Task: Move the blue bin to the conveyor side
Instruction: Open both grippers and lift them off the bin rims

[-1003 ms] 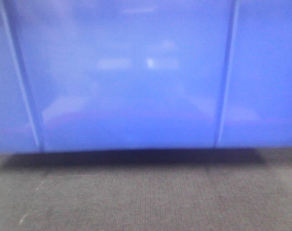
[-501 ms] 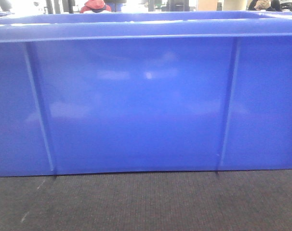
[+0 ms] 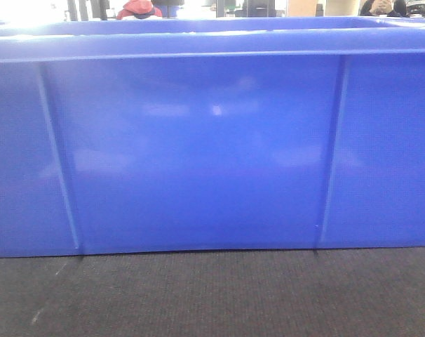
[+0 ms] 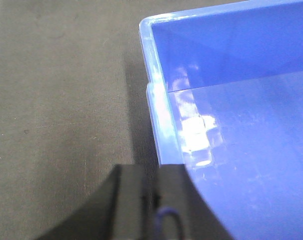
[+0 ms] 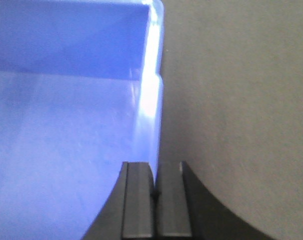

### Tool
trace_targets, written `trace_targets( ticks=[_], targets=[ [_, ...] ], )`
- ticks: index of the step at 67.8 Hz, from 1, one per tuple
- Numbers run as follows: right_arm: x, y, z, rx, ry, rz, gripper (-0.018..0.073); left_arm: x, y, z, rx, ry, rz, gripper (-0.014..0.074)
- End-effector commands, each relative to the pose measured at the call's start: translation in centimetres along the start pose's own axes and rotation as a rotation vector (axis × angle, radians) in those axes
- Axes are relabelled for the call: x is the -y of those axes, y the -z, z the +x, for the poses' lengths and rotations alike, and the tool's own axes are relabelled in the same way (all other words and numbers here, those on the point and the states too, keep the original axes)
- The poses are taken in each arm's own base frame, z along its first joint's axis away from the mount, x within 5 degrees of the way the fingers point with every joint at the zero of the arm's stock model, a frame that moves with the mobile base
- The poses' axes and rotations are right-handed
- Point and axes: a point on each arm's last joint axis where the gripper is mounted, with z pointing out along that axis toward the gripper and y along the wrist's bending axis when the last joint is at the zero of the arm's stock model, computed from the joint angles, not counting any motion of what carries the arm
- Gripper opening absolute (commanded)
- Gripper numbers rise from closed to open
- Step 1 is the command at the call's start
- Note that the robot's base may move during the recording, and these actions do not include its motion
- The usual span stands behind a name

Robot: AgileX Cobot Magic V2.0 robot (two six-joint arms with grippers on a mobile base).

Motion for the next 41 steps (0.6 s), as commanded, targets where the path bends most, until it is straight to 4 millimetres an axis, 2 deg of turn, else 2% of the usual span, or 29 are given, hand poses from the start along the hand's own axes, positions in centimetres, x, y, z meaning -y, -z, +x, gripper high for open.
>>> trace_targets(
  ticks=[1,3,12,27,41],
  targets=[
    [0.5,1.8,2.8,0.078,0.026,0.028,-0.0076,-0.1,2.0,2.1,0.097,0.028,-0.005,-0.0018],
    [0.6,2.5,4.4,0.107,0.031,0.032,-0.0076,0.0,2.8,3.4,0.13,0.045,-0.004,-0.0013],
    [0.9,4.2,8.7,0.208,0.045,0.042,-0.0076,0.1,4.6,6.7,0.219,0.058,-0.003,-0.0018],
    [1.1,5.5,15.8,0.366,0.048,0.034,-0.0076,0.3,5.4,12.8,0.262,0.052,-0.011,-0.0018],
    [1.3,6.5,20.4,0.551,0.047,0.028,-0.0076,0.6,5.7,17.0,0.362,0.049,-0.016,-0.0018]
  ],
)
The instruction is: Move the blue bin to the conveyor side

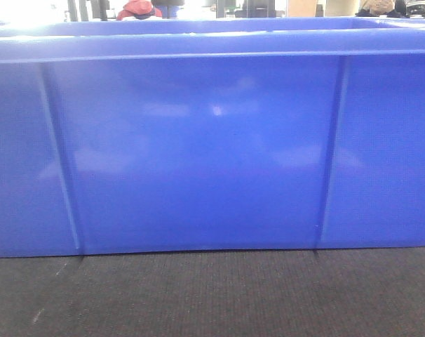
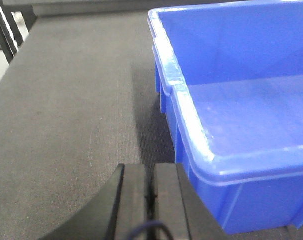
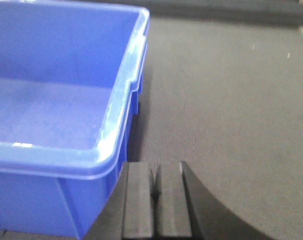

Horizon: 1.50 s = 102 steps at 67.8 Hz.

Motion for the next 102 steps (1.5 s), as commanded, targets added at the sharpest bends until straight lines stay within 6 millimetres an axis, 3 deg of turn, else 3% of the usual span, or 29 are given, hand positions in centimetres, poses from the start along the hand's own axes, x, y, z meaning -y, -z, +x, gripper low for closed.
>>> trace_targets(
  ticks=[1,13,72,88,102],
  targets=[
    [0.1,1.2,0.9,0.128,0.017,0.01,-0.0076,0.0,0.6,1.1,0.089,0.006,-0.003,-0.0018],
    [0.1,2.8,2.0,0.263,0.014,0.009,-0.0076,0.1,1.4,2.4,0.175,0.008,-0.002,-0.0018],
    [0.1,2.7,2.2,0.257,0.014,0.009,-0.0078,0.1,1.4,2.8,0.173,0.009,-0.004,-0.0018],
    [0.1,2.7,2.2,0.257,0.014,0.009,-0.0078,0.1,0.7,5.7,0.25,0.034,-0.084,-0.0018],
    [0.1,2.7,2.2,0.257,0.014,0.009,-0.0078,0.4,-2.7,9.2,0.306,0.036,-0.08,-0.0018]
  ],
)
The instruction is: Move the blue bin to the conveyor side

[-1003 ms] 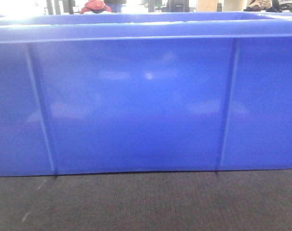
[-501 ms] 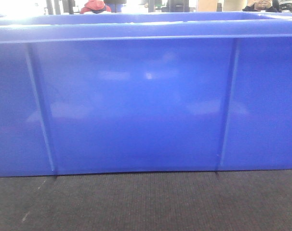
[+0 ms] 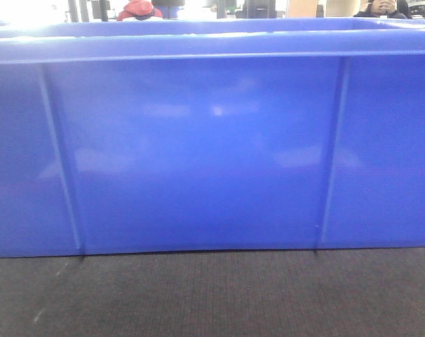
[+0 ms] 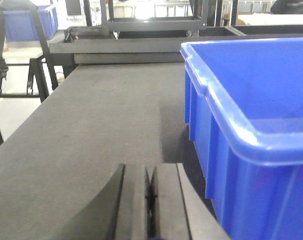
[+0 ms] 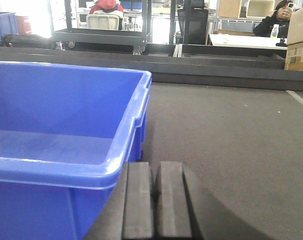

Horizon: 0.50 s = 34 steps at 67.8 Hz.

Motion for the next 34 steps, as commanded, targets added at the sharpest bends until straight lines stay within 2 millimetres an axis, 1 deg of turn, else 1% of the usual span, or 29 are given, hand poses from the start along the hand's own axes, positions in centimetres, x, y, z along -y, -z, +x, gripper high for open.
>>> trace_targets(
  ticks=[1,8,11,14,34],
  targets=[
    [0.1,0.1,-0.2,0.031,0.017,0.009,-0.0078,0.3,-0.7,1.4,0.065,0.02,0.013,-0.0018],
    [0.1,0.1,-0.2,0.031,0.017,0.009,-0.0078,0.5,-1.5,3.5,0.087,0.035,0.025,-0.0018],
    [0.1,0.1,-0.2,0.031,0.017,0.009,-0.0078,0.5,-1.4,3.1,0.138,0.038,0.027,-0.0018],
    [0.1,0.1,-0.2,0.031,0.017,0.009,-0.0078,0.5,-1.5,3.7,0.073,0.037,0.025,-0.0018],
    [0.1,0.1,-0.2,0.031,0.017,0.009,-0.0078,0.5,-1.5,3.5,0.09,0.041,0.026,-0.0018]
  ],
)
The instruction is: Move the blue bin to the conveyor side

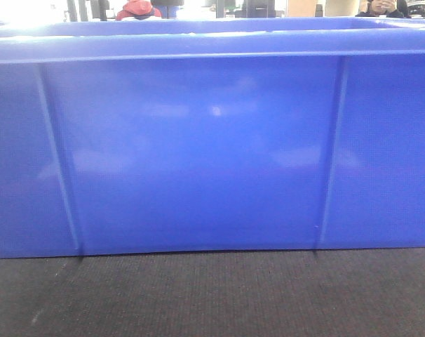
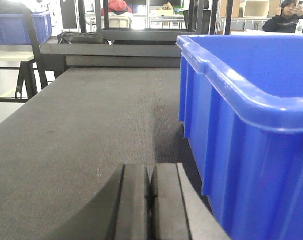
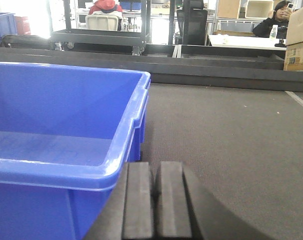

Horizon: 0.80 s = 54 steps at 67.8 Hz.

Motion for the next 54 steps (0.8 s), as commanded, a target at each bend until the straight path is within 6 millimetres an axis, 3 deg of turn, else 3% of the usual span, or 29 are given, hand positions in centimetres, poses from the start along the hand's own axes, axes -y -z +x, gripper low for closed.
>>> trace_targets(
  ticks=[1,54],
  targets=[
    [0.05,0.07,-0.16,0.027,0.017,0.01,-0.0078,-0.01,0.05,-0.29,0.032,0.01,-0.002,-0.0018],
    [0.05,0.08,-0.38,0.051,0.017,0.015,-0.0078,-0.01,0.05,-0.29,0.032,0.01,-0.002,-0.0018]
  ],
)
